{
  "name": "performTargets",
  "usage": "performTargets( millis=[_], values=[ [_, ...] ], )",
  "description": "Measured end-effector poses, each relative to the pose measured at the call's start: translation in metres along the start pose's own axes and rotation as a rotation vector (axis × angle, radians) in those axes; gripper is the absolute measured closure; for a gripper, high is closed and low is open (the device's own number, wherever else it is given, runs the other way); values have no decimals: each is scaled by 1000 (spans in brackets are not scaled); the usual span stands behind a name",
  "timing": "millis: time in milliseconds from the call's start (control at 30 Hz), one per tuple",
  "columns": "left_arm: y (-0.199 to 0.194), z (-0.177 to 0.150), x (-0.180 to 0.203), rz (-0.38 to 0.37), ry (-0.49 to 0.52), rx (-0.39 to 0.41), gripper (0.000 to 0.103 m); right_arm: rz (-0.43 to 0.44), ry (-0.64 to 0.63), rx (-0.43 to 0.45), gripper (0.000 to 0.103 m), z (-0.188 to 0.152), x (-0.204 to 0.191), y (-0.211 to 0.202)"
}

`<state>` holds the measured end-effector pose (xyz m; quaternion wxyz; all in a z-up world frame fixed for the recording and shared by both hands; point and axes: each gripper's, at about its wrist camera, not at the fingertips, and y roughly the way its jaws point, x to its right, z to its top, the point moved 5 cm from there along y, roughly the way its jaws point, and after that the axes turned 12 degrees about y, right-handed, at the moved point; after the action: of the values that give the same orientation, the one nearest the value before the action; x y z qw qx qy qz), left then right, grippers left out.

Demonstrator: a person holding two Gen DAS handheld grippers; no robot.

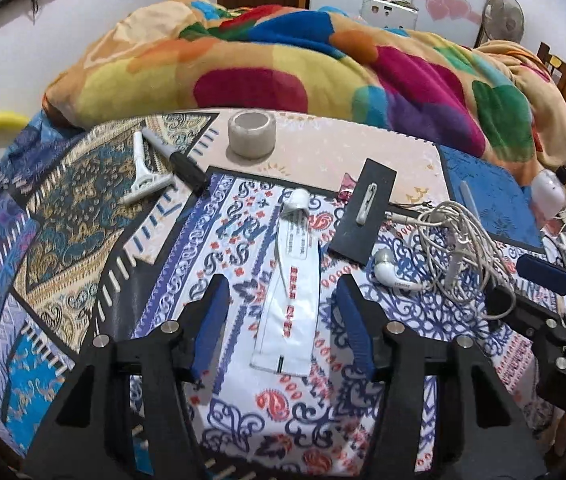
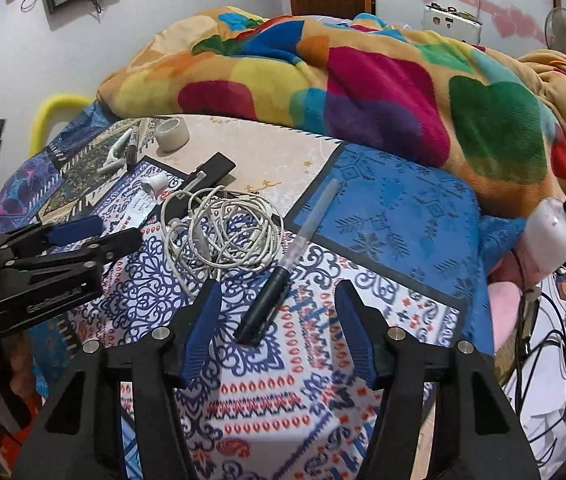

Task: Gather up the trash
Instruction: 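Grasp the white printed tube with the left tool while the right tool grasps the black pen, then carry the white tube and black pen down to the white bucket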

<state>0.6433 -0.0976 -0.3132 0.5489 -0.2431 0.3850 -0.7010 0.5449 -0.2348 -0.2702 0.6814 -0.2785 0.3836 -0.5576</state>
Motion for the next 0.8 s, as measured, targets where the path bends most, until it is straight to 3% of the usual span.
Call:
performTargets(
  millis=[33,200,233,300,433,800],
  values=[
    [1,1,2,6,10,5,51,-9,-5,-3,59,-1,0,3],
    [0,-1,11,16,31,4,57,-53,-43,25,72,-4,1,5],
    [1,0,11,7,26,1,57,-62,-51,27,81,-4,1,5],
    [2,1,10,5,20,-2,62,-59,-57,20,90,-6,3,3],
    [0,2,12,14,37,-9,76,-33,-33,0,90,-8,11,-4],
    [-31,-25,11,-3,-62,-25,76,-13,15,9,90,-10,22,-28]
  ],
)
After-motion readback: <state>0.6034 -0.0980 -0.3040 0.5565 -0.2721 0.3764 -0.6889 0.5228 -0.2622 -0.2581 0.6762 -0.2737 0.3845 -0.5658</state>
